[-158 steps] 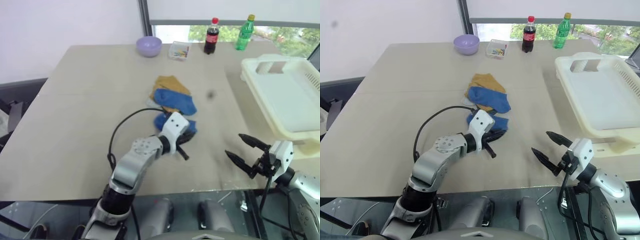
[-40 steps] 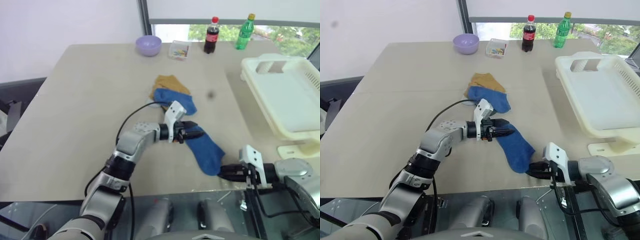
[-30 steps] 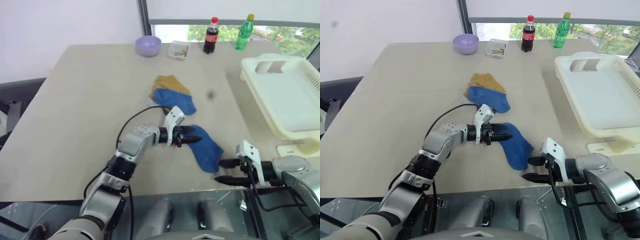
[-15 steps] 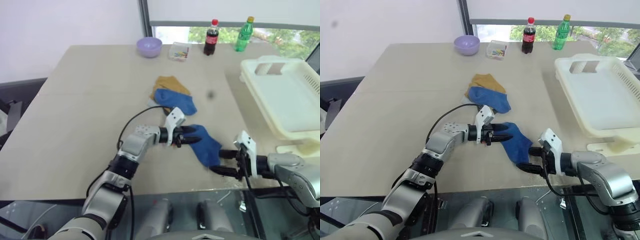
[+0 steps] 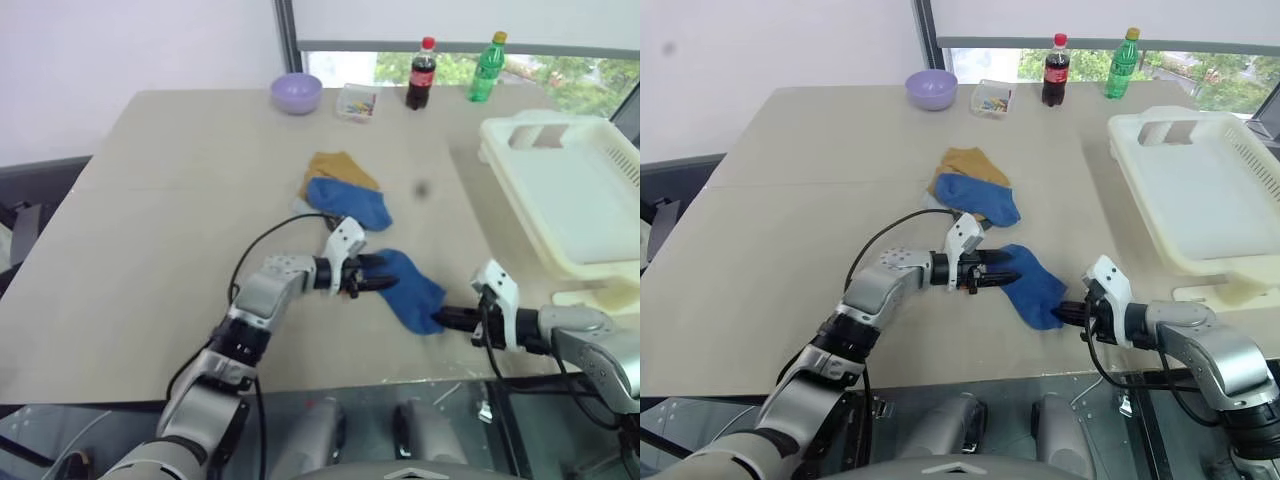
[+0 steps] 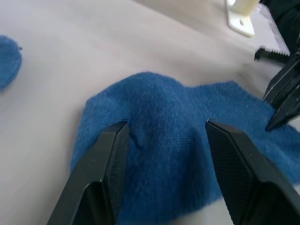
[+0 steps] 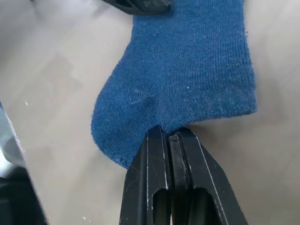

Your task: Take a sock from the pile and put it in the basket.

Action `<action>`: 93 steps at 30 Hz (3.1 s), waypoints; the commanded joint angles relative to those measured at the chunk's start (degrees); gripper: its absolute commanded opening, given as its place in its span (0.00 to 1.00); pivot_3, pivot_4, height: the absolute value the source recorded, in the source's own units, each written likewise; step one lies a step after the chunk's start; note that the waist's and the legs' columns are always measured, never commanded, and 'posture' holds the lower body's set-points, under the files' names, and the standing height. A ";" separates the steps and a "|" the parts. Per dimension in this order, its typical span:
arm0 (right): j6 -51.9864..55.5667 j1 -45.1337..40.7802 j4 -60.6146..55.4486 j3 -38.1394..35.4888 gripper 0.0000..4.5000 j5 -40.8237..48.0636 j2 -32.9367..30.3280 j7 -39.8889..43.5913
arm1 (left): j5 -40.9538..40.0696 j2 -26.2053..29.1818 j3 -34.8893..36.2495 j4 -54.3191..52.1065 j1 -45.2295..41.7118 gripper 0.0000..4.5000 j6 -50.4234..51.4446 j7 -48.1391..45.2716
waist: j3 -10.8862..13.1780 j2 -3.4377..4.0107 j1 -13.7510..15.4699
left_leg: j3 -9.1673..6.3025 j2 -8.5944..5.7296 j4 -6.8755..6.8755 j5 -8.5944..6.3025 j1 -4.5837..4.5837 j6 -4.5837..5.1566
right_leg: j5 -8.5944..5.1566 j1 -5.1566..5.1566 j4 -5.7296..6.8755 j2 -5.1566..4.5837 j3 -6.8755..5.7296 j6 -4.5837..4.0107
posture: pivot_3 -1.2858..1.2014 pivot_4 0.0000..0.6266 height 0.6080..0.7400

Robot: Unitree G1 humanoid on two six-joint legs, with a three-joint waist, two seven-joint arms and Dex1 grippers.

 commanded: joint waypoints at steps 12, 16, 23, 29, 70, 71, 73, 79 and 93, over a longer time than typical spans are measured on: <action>-29.91 -8.15 10.10 9.80 0.02 -13.23 -6.87 22.72 | -9.86 6.73 7.74 -17.38 4.26 0.62 11.77 1.50 | 0.30 0.13 0.20 | -0.05 -0.01 0.01 0.07 -0.11 -0.12 | 0.00 -0.03 -0.09 -0.01 -0.08 0.00 | 0.52 0.24 1.00; -36.38 -14.33 19.57 11.30 0.02 -20.08 -3.18 19.46 | -9.81 5.67 6.55 -17.50 4.82 0.62 11.53 2.76 | 0.35 0.15 0.17 | -0.05 -0.01 -0.01 0.15 -0.10 -0.26 | 0.00 -0.04 -0.09 0.00 -0.08 -0.01 | 0.52 0.24 1.00; -41.43 -15.73 24.78 9.86 0.02 -19.96 -0.03 19.40 | -9.91 5.01 5.56 -17.64 6.01 0.62 11.77 3.50 | 0.34 0.16 0.26 | -0.05 -0.01 -0.02 0.16 -0.09 -0.28 | 0.01 -0.04 -0.08 0.00 -0.05 -0.03 | 0.52 0.24 1.00; -52.16 -16.67 29.08 9.94 0.02 -22.11 1.10 19.14 | -8.63 5.21 4.70 -13.37 8.34 0.62 10.29 2.95 | 0.34 0.18 0.20 | -0.04 -0.01 -0.04 0.16 -0.06 -0.28 | 0.01 -0.04 -0.06 0.01 -0.03 -0.03 | 0.52 0.24 1.00; -36.37 -12.90 21.11 0.89 0.99 -13.53 -1.24 17.95 | -11.22 7.06 5.07 -18.06 16.36 0.62 10.42 7.78 | 0.21 0.36 0.34 | 0.01 -0.01 -0.08 0.01 0.12 -0.04 | 0.01 0.09 -0.09 -0.03 0.04 -0.04 | 0.52 0.24 1.00; -35.99 -13.16 21.77 0.77 0.99 -14.07 -0.85 16.82 | -11.25 7.07 5.11 -18.16 16.38 0.62 10.57 7.88 | 0.21 0.36 0.34 | 0.01 -0.01 -0.08 0.01 0.13 -0.04 | 0.01 0.09 -0.09 -0.03 0.03 -0.04 | 0.52 0.24 1.00; -36.81 -13.56 23.15 1.19 0.99 -15.90 -0.35 15.24 | -11.40 7.07 5.20 -18.75 16.71 0.62 10.87 8.12 | 0.21 0.36 0.26 | 0.02 -0.01 -0.08 0.01 0.12 -0.04 | 0.01 0.09 -0.09 -0.03 0.04 -0.04 | 0.52 0.24 1.00; -32.94 -11.45 18.41 -0.80 0.99 -10.52 -0.75 17.47 | -12.29 7.03 6.14 -20.66 18.00 0.62 11.85 9.65 | 0.24 0.41 0.30 | 0.03 -0.01 -0.10 0.02 0.11 -0.06 | 0.01 0.08 -0.09 -0.03 0.05 -0.04 | 0.52 0.24 1.00; -25.04 -13.45 17.12 -1.97 0.99 -16.80 2.40 3.36 | -14.14 7.49 8.58 -24.23 20.47 0.62 12.95 12.14 | 0.25 0.45 0.26 | 0.05 0.01 -0.38 0.13 0.09 -0.24 | 0.01 0.04 -0.36 -0.02 0.06 -0.03 | 0.52 0.24 1.00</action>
